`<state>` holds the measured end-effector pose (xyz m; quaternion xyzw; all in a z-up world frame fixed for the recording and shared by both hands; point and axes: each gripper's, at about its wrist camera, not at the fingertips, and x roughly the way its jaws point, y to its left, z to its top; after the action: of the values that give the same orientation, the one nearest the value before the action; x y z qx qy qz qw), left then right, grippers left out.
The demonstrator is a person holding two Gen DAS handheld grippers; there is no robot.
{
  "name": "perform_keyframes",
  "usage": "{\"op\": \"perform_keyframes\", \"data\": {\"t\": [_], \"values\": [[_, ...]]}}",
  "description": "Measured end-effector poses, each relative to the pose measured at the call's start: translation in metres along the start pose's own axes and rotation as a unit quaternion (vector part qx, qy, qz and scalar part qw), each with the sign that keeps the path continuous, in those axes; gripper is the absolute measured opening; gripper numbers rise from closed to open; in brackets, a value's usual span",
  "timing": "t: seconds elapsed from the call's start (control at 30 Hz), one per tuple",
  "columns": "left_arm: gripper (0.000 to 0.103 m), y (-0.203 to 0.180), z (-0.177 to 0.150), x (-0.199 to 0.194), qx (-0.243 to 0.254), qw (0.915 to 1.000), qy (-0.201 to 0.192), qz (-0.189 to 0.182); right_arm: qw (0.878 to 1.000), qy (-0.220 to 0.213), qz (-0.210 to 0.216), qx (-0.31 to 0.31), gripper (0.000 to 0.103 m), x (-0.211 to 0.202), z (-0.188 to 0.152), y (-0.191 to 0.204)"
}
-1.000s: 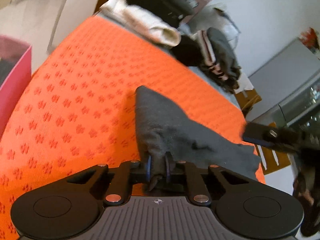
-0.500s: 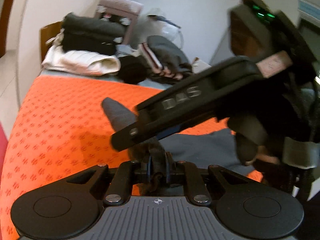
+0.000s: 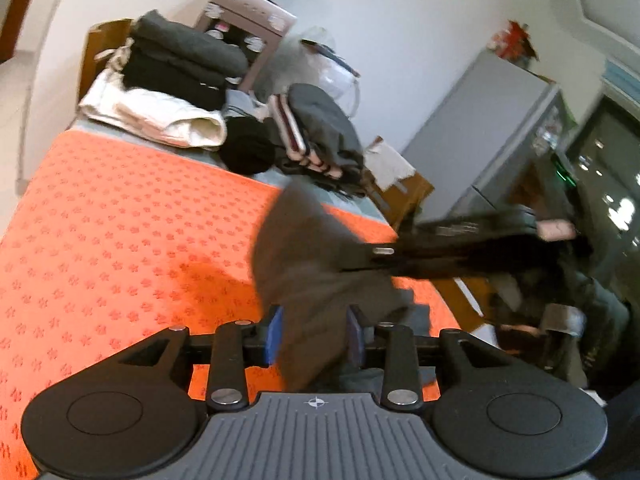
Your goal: Fold clothes
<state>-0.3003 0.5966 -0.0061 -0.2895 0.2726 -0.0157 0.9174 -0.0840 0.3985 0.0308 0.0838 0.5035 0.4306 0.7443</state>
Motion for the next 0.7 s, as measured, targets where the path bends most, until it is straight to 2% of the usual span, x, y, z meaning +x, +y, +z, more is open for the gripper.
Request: {"op": "perform_keyframes", "data": {"t": [0.17, 0.37, 0.57, 0.7], "values": [[0.039, -0.016, -0.001, 0.014, -0.013, 0.9992, -0.003, 0.039, 0.996, -0.035, 0.03, 0.071, 0.017, -0.054, 0.003, -0.06], [0.04, -0.051, -0.005, 0.043, -0.018, 0.9979, 0.002, 0.063, 0.992, -0.046, 0.041, 0.107, 0.017, -0.098, 0.005, -0.131], [0.04, -0.094, -0.017, 0.081, 0.01, 0.9974, 0.039, 0.061, 0.99, -0.032, 0.057, 0.128, 0.016, -0.113, 0.0, -0.199], [0.038, -0.123, -0.03, 0.104, 0.033, 0.9963, 0.055, 0.057, 0.989, -0.019, 0.066, 0.134, 0.016, -0.114, -0.001, -0.231]]}}
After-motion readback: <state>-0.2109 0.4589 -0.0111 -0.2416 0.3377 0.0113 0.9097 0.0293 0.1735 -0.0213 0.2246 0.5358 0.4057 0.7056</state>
